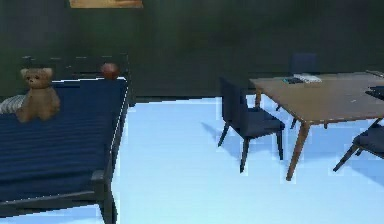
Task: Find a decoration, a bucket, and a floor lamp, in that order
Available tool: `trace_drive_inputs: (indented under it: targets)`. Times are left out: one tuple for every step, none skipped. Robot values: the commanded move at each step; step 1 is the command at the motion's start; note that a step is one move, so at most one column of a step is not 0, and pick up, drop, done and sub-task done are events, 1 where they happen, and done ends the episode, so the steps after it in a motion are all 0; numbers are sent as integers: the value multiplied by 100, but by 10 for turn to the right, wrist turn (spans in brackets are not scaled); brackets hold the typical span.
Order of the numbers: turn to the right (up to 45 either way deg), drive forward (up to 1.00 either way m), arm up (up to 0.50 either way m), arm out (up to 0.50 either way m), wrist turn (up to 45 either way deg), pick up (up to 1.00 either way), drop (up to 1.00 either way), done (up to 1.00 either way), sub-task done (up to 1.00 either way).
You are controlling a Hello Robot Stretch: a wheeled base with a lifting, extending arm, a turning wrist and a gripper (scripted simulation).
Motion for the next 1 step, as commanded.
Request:
trace_drive_inputs:
  targets:
    - [-30,0,0,0,0,0,0,0,0]
